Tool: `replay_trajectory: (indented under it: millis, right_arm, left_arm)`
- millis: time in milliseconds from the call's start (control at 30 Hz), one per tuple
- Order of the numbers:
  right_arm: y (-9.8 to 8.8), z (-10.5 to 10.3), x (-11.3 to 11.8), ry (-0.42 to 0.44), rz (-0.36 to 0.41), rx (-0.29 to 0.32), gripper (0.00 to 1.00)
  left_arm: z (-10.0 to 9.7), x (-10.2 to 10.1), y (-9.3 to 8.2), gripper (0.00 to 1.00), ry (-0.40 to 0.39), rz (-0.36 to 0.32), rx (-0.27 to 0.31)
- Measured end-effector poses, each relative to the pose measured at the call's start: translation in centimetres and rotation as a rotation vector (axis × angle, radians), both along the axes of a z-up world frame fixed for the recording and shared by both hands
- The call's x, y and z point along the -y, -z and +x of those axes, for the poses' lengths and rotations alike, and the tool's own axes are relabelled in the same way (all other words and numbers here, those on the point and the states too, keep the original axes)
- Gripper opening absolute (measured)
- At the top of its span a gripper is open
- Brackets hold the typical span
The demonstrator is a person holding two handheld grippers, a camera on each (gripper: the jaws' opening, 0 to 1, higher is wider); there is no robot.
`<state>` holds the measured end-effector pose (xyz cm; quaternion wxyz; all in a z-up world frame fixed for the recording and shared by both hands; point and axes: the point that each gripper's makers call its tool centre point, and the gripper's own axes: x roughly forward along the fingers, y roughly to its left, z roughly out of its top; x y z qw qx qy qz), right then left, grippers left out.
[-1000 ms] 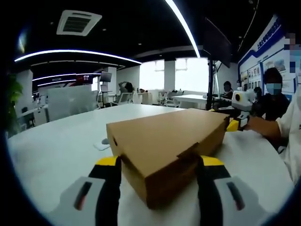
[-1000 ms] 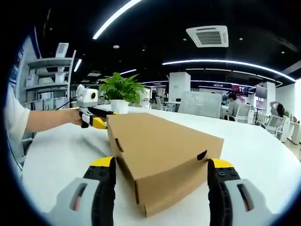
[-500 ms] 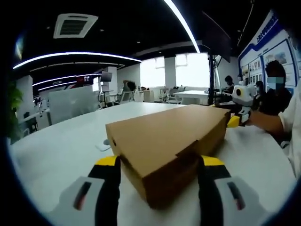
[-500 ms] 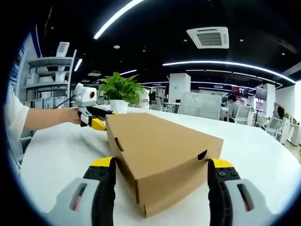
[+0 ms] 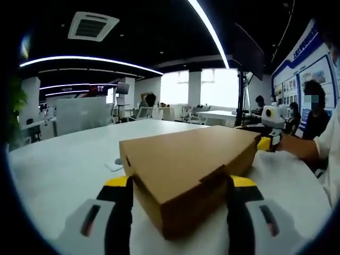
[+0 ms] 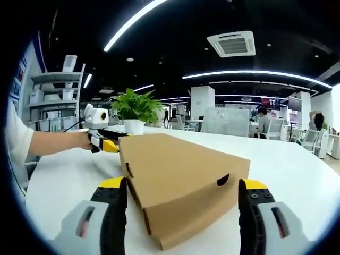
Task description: Operate the shoe box by opening the lid, removing the specified soft item, and placing it in the target area until the item is outside and the box remains undamaged.
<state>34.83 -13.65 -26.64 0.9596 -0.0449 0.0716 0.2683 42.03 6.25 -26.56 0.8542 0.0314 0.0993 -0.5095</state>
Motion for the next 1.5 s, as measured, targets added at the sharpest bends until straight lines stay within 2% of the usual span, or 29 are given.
replay_trajectory:
  millis: [1100,1167,1500]
  right_arm:
    - [-0.1,-0.2,0.1,-0.055,0.017,0.019,0.85]
    - [-0.1,-0.3,0.2,-0.063,0.019,0.022,0.86]
    - [-0.2,-0.3,0.2,-0.088,0.033,0.036,0.86]
  left_arm:
    - [-1.0,-0.2,-0.1,0.71,-0.045,0.005,-0.013]
    - [-1.2,-0.3,-0.3,0.70,-0.053,-0.014,-0.033]
    - [-1.8,-0.5,-0.5,0.71,-0.083,-0.061,-0.011]
